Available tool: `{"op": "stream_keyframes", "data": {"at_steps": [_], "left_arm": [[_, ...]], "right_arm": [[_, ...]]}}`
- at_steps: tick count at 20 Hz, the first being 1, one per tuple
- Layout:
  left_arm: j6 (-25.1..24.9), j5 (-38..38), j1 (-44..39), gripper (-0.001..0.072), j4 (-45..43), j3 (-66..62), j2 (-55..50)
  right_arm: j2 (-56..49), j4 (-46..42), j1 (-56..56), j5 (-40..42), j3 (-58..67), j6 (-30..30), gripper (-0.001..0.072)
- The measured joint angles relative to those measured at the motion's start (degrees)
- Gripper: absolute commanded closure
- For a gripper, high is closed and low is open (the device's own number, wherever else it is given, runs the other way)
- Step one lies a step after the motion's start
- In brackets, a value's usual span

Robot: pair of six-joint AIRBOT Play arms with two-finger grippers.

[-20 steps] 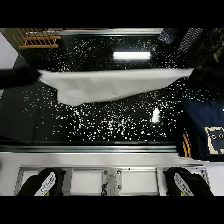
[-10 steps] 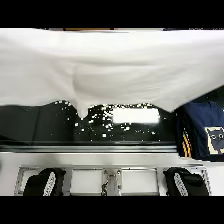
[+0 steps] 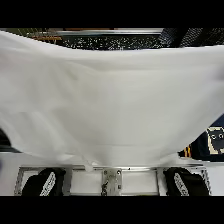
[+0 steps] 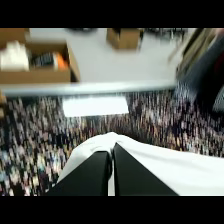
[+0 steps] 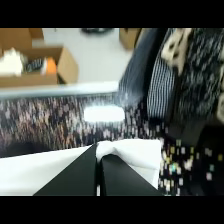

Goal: Fold the clothes and pants, and hang the long-sleeved shirts on hangers.

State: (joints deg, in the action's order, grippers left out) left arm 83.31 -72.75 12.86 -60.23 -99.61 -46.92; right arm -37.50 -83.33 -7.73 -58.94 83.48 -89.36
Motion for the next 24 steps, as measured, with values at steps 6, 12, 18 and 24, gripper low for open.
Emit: {"op": "stream_keyframes", "data": {"at_steps": [6, 12, 18, 24], "left_arm": [[-0.55, -0.59, -0.04, 0.0701, 0.07, 11.87, -21.29], [-1.84, 6.19, -1.51, 0.0701, 0.28, 11.82, -40.79], [-2.21, 8.74, -2.54, 0.0702, 0.04, 3.3, -52.48], [-2.62, 10.49, -2.29, 0.0701, -3.74, 12.61, -49.13]], "right_arm": [[-24.68, 0.33, 0.2, -6.67, 0.02, 3.98, 0.0705], [-47.12, -0.04, 1.95, 0.74, 2.64, 5.81, 0.0704], [-54.8, 1.64, 2.91, 9.81, 4.15, 0.37, 0.0706], [-52.78, 1.22, 2.86, 8.61, -2.86, -1.14, 0.0705]]}}
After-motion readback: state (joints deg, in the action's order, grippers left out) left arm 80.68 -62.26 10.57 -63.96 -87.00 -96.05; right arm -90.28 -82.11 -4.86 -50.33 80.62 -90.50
